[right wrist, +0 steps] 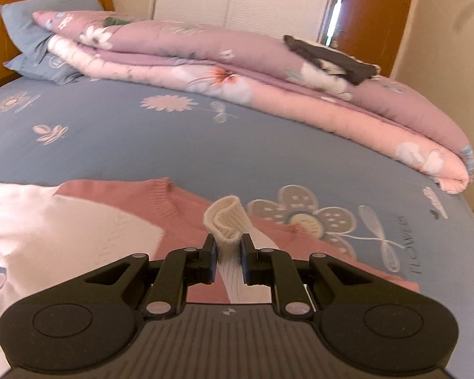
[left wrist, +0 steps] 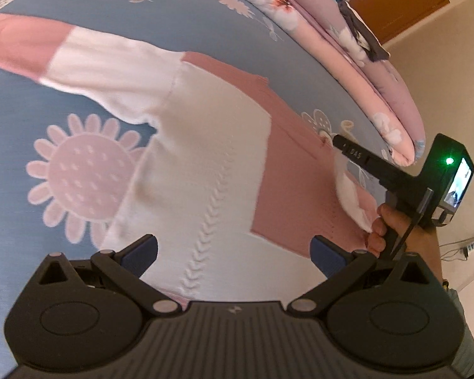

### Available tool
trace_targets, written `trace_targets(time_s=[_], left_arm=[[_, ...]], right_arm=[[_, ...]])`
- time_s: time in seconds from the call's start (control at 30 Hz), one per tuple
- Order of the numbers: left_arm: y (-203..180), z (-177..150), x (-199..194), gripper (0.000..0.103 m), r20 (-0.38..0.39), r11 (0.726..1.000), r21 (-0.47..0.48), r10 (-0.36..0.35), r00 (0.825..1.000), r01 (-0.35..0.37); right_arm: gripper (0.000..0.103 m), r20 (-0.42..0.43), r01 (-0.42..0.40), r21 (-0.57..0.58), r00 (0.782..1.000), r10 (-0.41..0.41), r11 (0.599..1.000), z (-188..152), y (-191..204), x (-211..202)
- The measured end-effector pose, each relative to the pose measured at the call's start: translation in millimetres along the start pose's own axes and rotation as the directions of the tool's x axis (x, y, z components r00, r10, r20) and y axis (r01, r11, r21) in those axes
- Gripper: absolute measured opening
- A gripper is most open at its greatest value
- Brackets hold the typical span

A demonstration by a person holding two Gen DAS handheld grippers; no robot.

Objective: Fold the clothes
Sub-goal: 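Lift the white cuff with the right tool and carry it across the sweater body, then open the right tool to lay the sleeve on the sweater body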

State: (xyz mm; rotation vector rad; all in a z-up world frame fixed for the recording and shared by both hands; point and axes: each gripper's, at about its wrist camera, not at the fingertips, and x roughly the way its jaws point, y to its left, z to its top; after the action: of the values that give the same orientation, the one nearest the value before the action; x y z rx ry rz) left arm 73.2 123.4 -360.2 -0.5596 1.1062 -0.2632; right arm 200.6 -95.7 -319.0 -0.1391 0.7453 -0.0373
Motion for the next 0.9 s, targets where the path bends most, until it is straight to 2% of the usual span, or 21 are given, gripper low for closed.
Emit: trace_targets(time_s=[0.23, 0.5, 0.6, 0.67, 0.73, 0.83, 0.9], left_arm=[[19, 0, -5, 0.102, 0.006, 0.999, -0.035, 0.008, 1.0, -0.008], [31, 0, -6, 0.102, 0.012, 0.998, -0.056, 0.016, 1.0, -0.015], [30, 2, -3, 0.102, 0.006, 0.998, -0.054, 0.018, 1.0, -0.018], [27, 5, -3, 0.102, 0.006, 0.999, -0.043, 0.019, 1.0, -0.019], [20, 10, -3, 0.102, 0.013, 1.0, -0.021, 0.019, 1.0, -0.019], [6, 23, 0, 0.102, 0.034, 1.0, 0.013, 0.014, 0.999, -0.014], [-7, 37, 11, 0.102, 0.042, 0.999, 0.04, -0.011, 0.999, 0.009]], right_arm=[[0.018, -0.012, -0.06, -0.025, 0.998, 0.06, 0.998, 0, 30, 7], [0.018, -0.09, -0.113, -0.112, 0.991, 0.103, 0.987, -23, 61, 35], [0.028, -0.13, -0.144, -0.125, 0.983, 0.128, 0.982, -28, 62, 43], [0.047, -0.139, -0.173, -0.116, 0.978, 0.157, 0.978, -28, 57, 38], [0.056, -0.122, -0.208, -0.099, 0.973, 0.196, 0.973, -26, 45, 25], [0.064, -0.077, -0.213, -0.085, 0.975, 0.207, 0.973, -30, 12, -10], [0.067, -0.066, -0.172, -0.074, 0.984, 0.168, 0.982, -38, -13, -30]])
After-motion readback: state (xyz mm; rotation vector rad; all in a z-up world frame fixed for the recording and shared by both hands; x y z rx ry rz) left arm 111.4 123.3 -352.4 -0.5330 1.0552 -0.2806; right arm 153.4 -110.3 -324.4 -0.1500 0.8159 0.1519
